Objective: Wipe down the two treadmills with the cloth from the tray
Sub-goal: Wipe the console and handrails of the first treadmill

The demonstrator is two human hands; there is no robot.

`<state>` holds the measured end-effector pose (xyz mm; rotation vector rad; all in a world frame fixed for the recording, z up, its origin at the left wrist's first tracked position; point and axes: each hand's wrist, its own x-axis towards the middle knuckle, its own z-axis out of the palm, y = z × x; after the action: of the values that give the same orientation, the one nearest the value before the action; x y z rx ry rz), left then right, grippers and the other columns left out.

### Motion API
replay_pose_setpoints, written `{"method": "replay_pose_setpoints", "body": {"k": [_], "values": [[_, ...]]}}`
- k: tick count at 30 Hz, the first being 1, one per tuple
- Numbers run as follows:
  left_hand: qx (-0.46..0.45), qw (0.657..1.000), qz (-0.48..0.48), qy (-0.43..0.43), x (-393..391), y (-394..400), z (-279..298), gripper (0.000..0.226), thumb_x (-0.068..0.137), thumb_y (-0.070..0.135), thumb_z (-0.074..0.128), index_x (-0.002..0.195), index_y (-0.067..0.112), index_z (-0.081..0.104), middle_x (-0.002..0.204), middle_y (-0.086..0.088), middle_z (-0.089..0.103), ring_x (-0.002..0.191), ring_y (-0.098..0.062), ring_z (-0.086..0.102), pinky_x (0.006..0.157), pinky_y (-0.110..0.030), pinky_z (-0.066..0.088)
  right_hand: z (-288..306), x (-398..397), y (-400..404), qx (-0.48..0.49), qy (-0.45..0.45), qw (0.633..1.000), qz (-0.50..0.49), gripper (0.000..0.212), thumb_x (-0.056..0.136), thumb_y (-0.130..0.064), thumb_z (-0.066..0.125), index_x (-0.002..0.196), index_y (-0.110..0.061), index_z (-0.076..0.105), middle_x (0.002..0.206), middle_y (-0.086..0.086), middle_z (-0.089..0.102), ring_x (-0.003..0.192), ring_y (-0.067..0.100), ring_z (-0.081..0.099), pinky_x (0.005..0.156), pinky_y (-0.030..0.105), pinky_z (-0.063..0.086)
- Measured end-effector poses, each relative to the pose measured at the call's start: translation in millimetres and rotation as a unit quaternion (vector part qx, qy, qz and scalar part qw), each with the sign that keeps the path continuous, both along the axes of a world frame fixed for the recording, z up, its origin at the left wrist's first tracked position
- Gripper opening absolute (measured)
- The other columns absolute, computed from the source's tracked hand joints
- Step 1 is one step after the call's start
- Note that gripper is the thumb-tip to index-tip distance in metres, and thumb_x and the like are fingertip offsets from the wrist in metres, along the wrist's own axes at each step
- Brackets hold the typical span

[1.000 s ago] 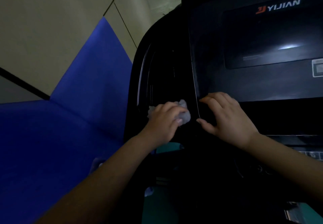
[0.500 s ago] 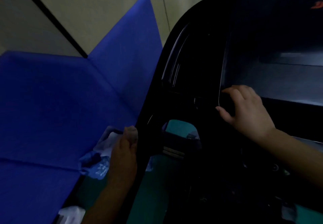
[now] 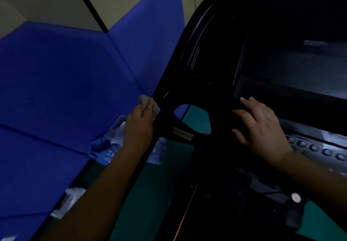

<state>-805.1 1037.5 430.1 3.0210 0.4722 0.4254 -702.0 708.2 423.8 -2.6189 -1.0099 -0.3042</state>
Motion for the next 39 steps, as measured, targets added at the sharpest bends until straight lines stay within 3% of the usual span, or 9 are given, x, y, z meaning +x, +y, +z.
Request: {"method": "replay_pose_setpoints", "body": {"k": [6, 10, 13, 15, 18, 21, 27, 33, 39], "values": [[0.024, 0.998, 0.054, -0.023, -97, -4, -17, 0.055, 0.082, -0.004, 0.055, 0.135, 0.008, 0.051, 0.114, -0.029, 0.055, 0.082, -0.040, 0.053, 0.068, -0.046, 0.047, -3, -3, -10, -0.002, -0.015, 0.999, 0.029, 0.054, 0.080, -0.031, 0.070, 0.126, -0.006, 0.057, 0.144, 0.019, 0.042, 0.137, 0.036, 0.036, 0.112, 0.052, 0.030], [-0.112, 0.979, 0.150, -0.078, -125, -13, -3, 0.042, 0.087, 0.010, 0.041, 0.124, 0.021, 0.058, 0.109, -0.027, 0.054, 0.090, -0.042, 0.054, 0.078, -0.050, 0.050, -2, -3, -13, -0.010, -0.022, 0.999, 0.041, 0.053, 0.081, -0.031, 0.070, 0.126, -0.006, 0.057, 0.144, 0.019, 0.042, 0.137, 0.036, 0.035, 0.113, 0.051, 0.029], [-0.210, 0.937, 0.186, -0.210, -106, -69, 17, 0.034, 0.100, 0.017, 0.036, 0.123, 0.001, 0.055, 0.110, -0.013, 0.050, 0.095, -0.025, 0.050, 0.088, -0.021, 0.045, -3, -3, -13, -0.011, -0.030, 0.999, 0.043, 0.053, 0.082, -0.031, 0.068, 0.126, -0.005, 0.057, 0.144, 0.020, 0.042, 0.137, 0.037, 0.035, 0.113, 0.052, 0.029], [-0.263, 0.916, 0.185, -0.241, -79, -112, 14, 0.034, 0.101, 0.023, 0.039, 0.125, 0.006, 0.055, 0.123, -0.005, 0.051, 0.109, -0.014, 0.047, 0.091, -0.006, 0.035, -4, -2, -14, -0.013, -0.035, 0.998, 0.045, 0.052, 0.083, -0.032, 0.067, 0.126, -0.005, 0.056, 0.145, 0.020, 0.042, 0.137, 0.037, 0.035, 0.113, 0.052, 0.029], [-0.288, 0.935, 0.108, -0.178, -29, -137, -25, 0.042, 0.100, 0.031, 0.040, 0.140, 0.018, 0.045, 0.148, -0.004, 0.036, 0.132, -0.006, 0.029, 0.111, -0.026, 0.031, -6, -1, -14, -0.016, -0.034, 0.998, 0.044, 0.052, 0.083, -0.033, 0.065, 0.127, -0.006, 0.056, 0.146, 0.019, 0.040, 0.138, 0.036, 0.034, 0.114, 0.051, 0.027], [-0.287, 0.944, 0.117, -0.112, 0, -141, -67, 0.046, 0.099, 0.013, 0.041, 0.145, 0.016, 0.036, 0.155, -0.006, 0.024, 0.138, -0.023, 0.024, 0.116, -0.041, 0.023, -7, -1, -14, -0.014, -0.038, 0.998, 0.041, 0.051, 0.083, -0.033, 0.065, 0.126, -0.007, 0.056, 0.145, 0.018, 0.041, 0.138, 0.035, 0.034, 0.114, 0.050, 0.026], [-0.304, 0.943, 0.025, -0.137, -20, -205, -82, 0.055, 0.095, 0.001, 0.040, 0.145, 0.023, 0.037, 0.154, -0.003, 0.022, 0.141, -0.023, 0.016, 0.117, -0.027, 0.008, -9, -1, -13, -0.011, -0.045, 0.998, 0.036, 0.052, 0.081, -0.032, 0.066, 0.126, -0.006, 0.057, 0.145, 0.018, 0.041, 0.138, 0.034, 0.034, 0.114, 0.051, 0.027], [-0.359, 0.891, 0.199, -0.195, 14, -166, -65, 0.050, 0.100, 0.010, 0.036, 0.148, 0.018, 0.028, 0.159, -0.005, 0.005, 0.144, -0.017, 0.012, 0.117, -0.027, 0.015, -10, -1, -13, -0.010, -0.047, 0.998, 0.039, 0.051, 0.084, -0.033, 0.063, 0.126, -0.007, 0.055, 0.145, 0.018, 0.041, 0.139, 0.035, 0.033, 0.113, 0.054, 0.028], [-0.405, 0.884, 0.144, -0.185, -16, -213, -71, 0.053, 0.098, 0.005, 0.041, 0.148, 0.018, 0.028, 0.158, 0.005, 0.006, 0.144, -0.008, 0.009, 0.116, -0.015, 0.009, -11, -1, -12, -0.024, -0.050, 0.998, 0.037, 0.052, 0.083, -0.032, 0.063, 0.127, -0.007, 0.054, 0.145, 0.019, 0.039, 0.139, 0.035, 0.032, 0.113, 0.052, 0.026]]}}
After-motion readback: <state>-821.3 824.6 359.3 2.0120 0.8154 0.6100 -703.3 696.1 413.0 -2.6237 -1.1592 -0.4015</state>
